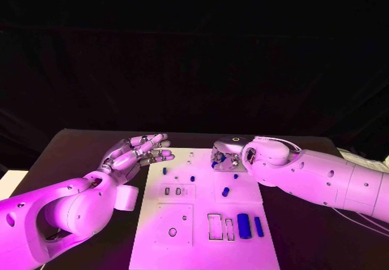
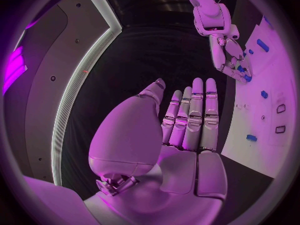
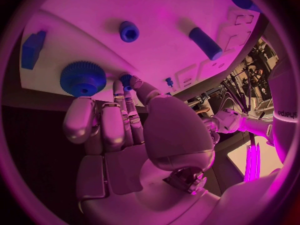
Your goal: Assemble the parts on the task board
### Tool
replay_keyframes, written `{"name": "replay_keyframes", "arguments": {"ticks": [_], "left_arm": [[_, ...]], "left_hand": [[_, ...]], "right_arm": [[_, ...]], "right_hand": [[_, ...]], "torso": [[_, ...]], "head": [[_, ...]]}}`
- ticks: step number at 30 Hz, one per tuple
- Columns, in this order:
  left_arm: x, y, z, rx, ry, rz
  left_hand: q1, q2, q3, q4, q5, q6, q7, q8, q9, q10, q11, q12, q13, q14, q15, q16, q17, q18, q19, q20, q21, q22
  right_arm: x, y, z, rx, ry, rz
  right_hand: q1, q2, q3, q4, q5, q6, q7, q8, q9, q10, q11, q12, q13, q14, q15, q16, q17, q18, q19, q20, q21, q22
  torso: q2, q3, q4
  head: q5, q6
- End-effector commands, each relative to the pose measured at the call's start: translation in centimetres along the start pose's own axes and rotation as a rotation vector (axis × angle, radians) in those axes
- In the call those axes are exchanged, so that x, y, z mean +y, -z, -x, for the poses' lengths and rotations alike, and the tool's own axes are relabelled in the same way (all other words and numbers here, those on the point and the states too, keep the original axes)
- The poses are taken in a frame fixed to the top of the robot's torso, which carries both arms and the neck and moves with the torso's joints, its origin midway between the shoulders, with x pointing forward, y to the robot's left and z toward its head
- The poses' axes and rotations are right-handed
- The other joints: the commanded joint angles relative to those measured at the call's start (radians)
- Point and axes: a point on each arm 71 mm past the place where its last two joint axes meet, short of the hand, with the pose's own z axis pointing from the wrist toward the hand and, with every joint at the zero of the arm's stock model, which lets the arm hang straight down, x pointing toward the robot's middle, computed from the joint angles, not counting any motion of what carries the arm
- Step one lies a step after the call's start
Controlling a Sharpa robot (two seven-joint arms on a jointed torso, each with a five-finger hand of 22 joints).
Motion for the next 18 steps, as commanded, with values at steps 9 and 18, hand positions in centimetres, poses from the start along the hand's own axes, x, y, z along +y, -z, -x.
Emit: {"name": "replay_keyframes", "arguments": {"ticks": [9, 18], "left_arm": [[-0.1, 0.0, -0.1, 0.015, 0.008, -0.005], [-0.1, 0.0, -0.1, 0.014, 0.008, -0.005]], "left_hand": [[-0.005, -0.001, -0.001, -0.007, -0.006, -0.001, 0.004, -0.007, -0.001, -0.005, 0.001, -0.003, -0.001, 0.002, 0.004, -0.004, 0.002, 0.019, 0.006, 0.001, -0.004, -0.001], [-0.005, 0.0, -0.001, -0.007, -0.006, -0.001, 0.005, -0.008, -0.001, -0.006, 0.002, -0.004, -0.001, 0.002, 0.005, -0.005, 0.002, 0.019, 0.006, 0.001, -0.005, -0.002]], "right_arm": [[0.0, 0.0, -0.3, 0.009, 0.012, 0.0], [0.6, 0.2, 0.9, -0.129, -0.008, 0.019]], "right_hand": [[0.032, 0.005, 0.044, -0.008, -0.025, 0.02, 0.001, 0.005, 0.005, 0.019, -0.004, 0.001, 0.002, 0.039, -0.007, 0.011, 0.006, -0.017, 0.001, -0.006, 0.017, 0.022], [0.031, -0.002, 0.053, -0.007, -0.025, 0.022, 0.003, 0.004, 0.006, 0.019, -0.002, 0.0, 0.002, 0.038, -0.007, 0.009, 0.002, -0.017, 0.0, -0.006, 0.02, 0.025]], "torso": [[0.0, -0.0022, 0.0036], [-0.001, -0.0032, 0.0068]], "head": [[-0.003, -0.001], [-0.003, 0.0]]}}
